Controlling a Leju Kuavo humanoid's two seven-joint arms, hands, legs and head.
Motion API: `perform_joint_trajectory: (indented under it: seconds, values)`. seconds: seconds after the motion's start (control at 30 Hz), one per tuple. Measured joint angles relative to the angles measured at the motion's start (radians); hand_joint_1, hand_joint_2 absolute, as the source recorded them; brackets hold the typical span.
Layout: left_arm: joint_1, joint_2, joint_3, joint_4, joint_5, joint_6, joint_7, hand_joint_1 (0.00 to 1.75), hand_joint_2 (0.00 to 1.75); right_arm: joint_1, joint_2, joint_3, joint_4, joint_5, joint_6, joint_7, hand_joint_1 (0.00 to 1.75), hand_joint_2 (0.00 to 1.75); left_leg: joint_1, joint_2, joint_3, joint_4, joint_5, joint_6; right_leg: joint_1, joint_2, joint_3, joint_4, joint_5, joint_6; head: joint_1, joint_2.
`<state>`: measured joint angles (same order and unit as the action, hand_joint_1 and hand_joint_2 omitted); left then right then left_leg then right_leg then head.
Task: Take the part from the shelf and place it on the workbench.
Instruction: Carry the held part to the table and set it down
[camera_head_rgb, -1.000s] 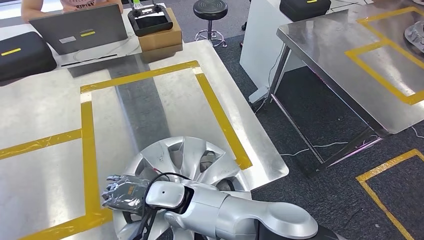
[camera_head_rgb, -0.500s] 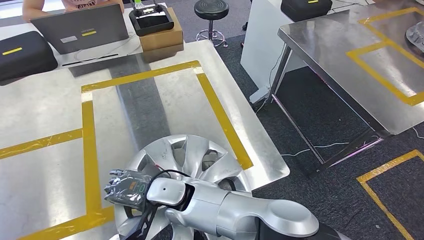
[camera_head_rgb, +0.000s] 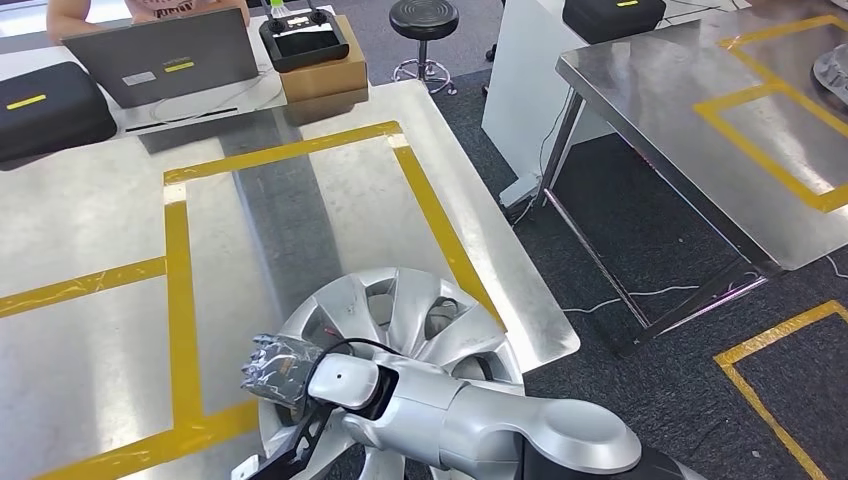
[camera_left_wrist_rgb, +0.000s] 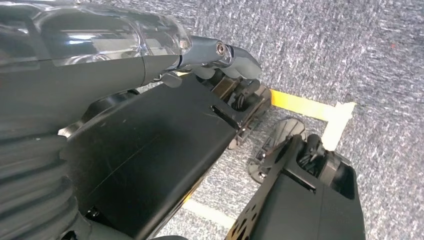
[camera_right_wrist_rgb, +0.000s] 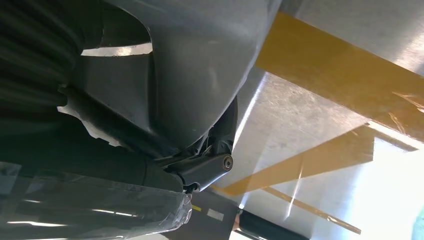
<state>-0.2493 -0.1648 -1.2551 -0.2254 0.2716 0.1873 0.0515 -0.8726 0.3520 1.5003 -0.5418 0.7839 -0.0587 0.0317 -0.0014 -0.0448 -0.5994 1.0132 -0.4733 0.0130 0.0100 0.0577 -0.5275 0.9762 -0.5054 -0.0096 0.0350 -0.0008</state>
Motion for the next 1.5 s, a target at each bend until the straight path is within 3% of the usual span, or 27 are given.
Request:
perform_joint_trajectory:
  seconds: [0.43,1.03,1.5]
  values:
    - [0.005,0.000,0.000,0.005,0.002,0.002,0.001,0.00,1.75,-0.013,-0.004,-0.002,0.080,-0.007,0.019,0.070,1.75,1.75,0.000,0.001,0.000,0.000,0.000,0.000,0.000,0.000,0.000,0.000,0.000,0.000,0.000,0.000]
    - [0.016,0.000,0.000,0.013,0.012,0.004,0.001,0.00,1.75,-0.041,-0.003,-0.001,0.155,0.100,0.024,0.085,1.75,1.75,0.000,0.001,0.005,0.000,0.000,0.000,0.000,0.000,0.005,0.000,0.000,0.000,0.001,0.000]
    - [0.018,0.000,0.000,0.013,0.012,0.004,0.002,0.00,1.75,-0.049,-0.003,-0.002,0.178,0.106,0.024,0.086,1.75,1.75,0.000,0.002,0.007,0.000,0.000,0.000,0.000,0.000,0.006,0.000,0.000,0.000,0.001,0.000]
